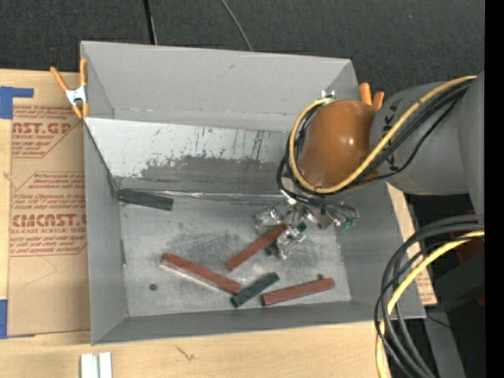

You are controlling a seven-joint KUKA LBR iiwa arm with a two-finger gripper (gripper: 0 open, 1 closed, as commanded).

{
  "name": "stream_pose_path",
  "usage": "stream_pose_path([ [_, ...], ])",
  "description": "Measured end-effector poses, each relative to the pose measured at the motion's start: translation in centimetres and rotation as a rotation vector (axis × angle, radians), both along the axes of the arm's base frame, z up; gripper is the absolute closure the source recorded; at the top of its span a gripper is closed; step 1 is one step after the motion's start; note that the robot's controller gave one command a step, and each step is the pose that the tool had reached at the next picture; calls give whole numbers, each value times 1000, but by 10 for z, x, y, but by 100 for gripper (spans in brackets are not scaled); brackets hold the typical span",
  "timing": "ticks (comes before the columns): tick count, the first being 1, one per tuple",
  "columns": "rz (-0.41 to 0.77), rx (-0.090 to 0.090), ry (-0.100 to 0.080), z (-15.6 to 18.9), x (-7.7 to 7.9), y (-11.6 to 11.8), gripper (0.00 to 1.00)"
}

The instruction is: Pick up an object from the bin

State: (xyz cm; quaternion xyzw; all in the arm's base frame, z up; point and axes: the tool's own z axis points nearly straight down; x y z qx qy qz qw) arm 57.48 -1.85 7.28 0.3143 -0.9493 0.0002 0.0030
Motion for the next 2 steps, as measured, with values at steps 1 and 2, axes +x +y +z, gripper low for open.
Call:
stream_pose_path([
  [1,-33,3,-10,157,1,-13,100],
  [2,-33,4,-8,156,0,-13,100],
])
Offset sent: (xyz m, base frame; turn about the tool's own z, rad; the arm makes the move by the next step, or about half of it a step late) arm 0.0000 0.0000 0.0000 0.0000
